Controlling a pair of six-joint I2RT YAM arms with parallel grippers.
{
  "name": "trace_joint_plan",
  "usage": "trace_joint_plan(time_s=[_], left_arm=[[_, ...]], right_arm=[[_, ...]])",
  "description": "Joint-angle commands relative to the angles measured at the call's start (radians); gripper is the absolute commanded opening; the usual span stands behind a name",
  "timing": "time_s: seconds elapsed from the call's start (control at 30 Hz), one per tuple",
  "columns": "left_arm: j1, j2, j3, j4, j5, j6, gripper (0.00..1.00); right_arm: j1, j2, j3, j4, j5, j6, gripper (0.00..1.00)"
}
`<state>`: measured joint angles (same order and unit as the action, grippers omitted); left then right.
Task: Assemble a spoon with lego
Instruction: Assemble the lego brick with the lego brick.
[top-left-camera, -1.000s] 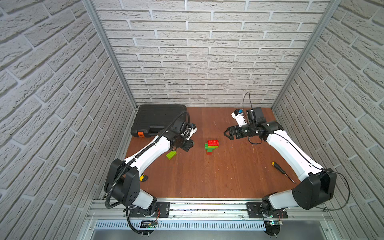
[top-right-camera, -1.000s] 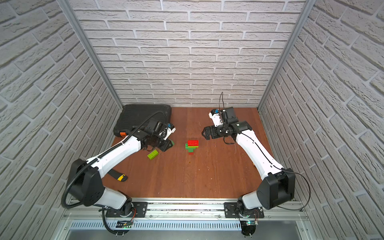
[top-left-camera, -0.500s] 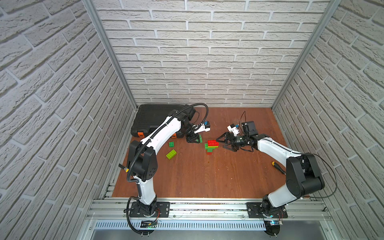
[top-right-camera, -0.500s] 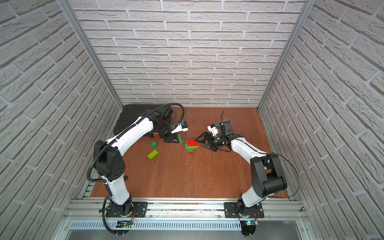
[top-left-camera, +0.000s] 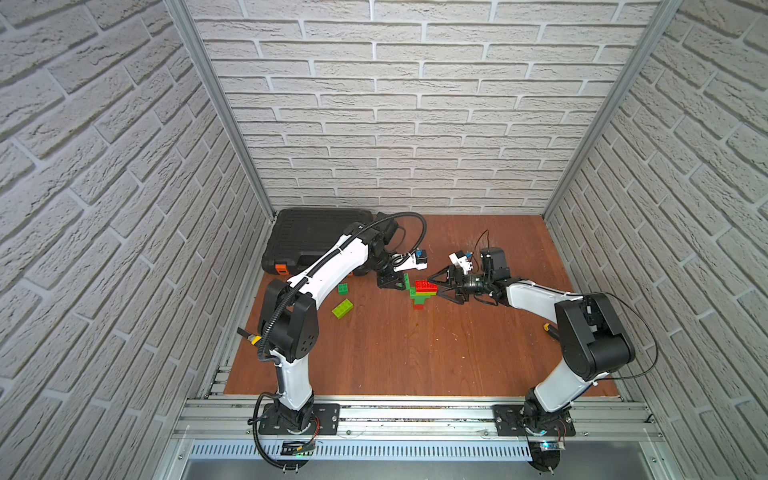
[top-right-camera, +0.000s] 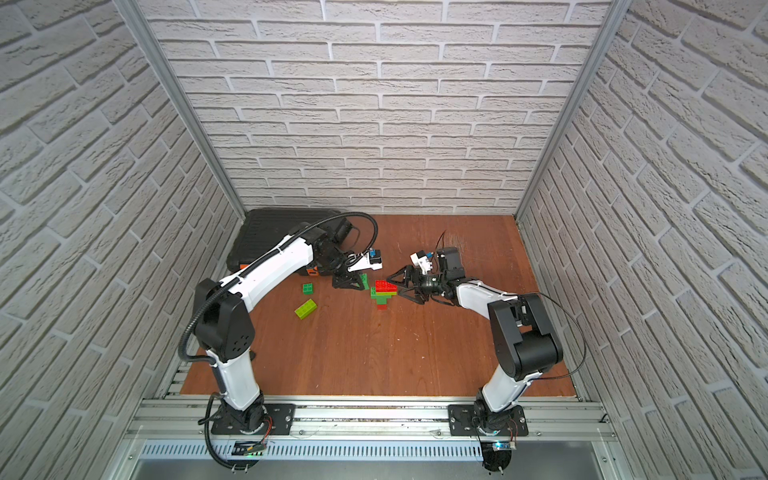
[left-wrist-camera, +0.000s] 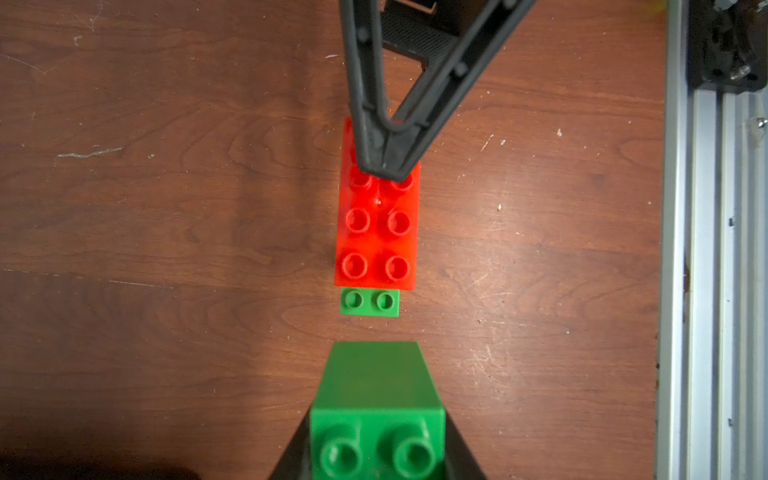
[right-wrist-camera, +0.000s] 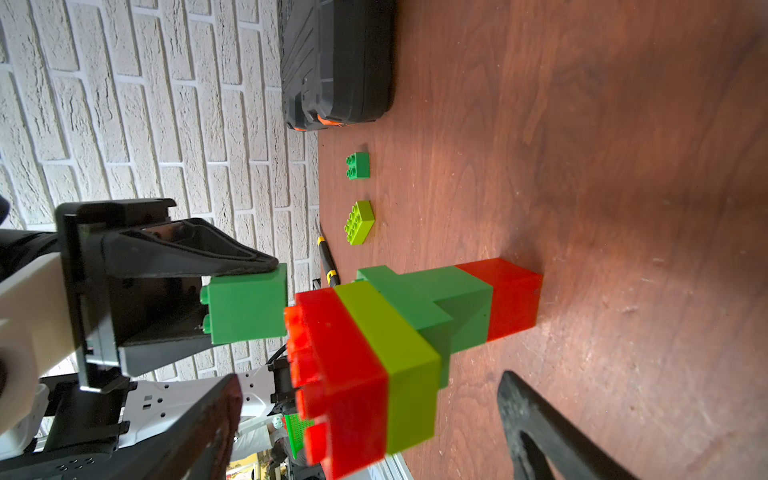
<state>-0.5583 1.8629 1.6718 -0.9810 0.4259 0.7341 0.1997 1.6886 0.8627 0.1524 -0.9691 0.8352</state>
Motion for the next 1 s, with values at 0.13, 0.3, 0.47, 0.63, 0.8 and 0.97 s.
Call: trace_joint_plan(time_s=[0.13, 0.3, 0.47, 0.63, 0.8, 0.97], left_arm=[[-0.028, 0.013, -0.035, 0.078, -0.08, -0.039, 0.2], [-0.034, 0.02, -0.044, 0.09, -0.085, -0.049, 0.2], [-0.035, 0.025, -0.048, 0.088, -0.044, -0.038, 0.2], [-0.037, 0.028, -0.052, 0.079, -0.013, -0.015, 0.2], [-0.041, 0.039, -0.044, 0.062, 0.003, -0.004, 0.2], [-0.045, 0.053, -0.04, 0.059, -0.003, 0.005, 0.2]], right_arm=[[0.022, 0.021, -0.007, 0.119, -0.026, 0.022, 0.94], [0.031, 0.043, -0.002, 0.122, -0.031, 0.016, 0.94], [0.038, 0.055, 0.001, 0.121, -0.033, 0.008, 0.94], [0.042, 0.068, -0.002, 0.11, -0.029, -0.005, 0.93], [0.042, 0.074, -0.004, 0.103, -0.026, -0.011, 0.93], [0.042, 0.083, 0.002, 0.092, -0.026, -0.018, 0.93]])
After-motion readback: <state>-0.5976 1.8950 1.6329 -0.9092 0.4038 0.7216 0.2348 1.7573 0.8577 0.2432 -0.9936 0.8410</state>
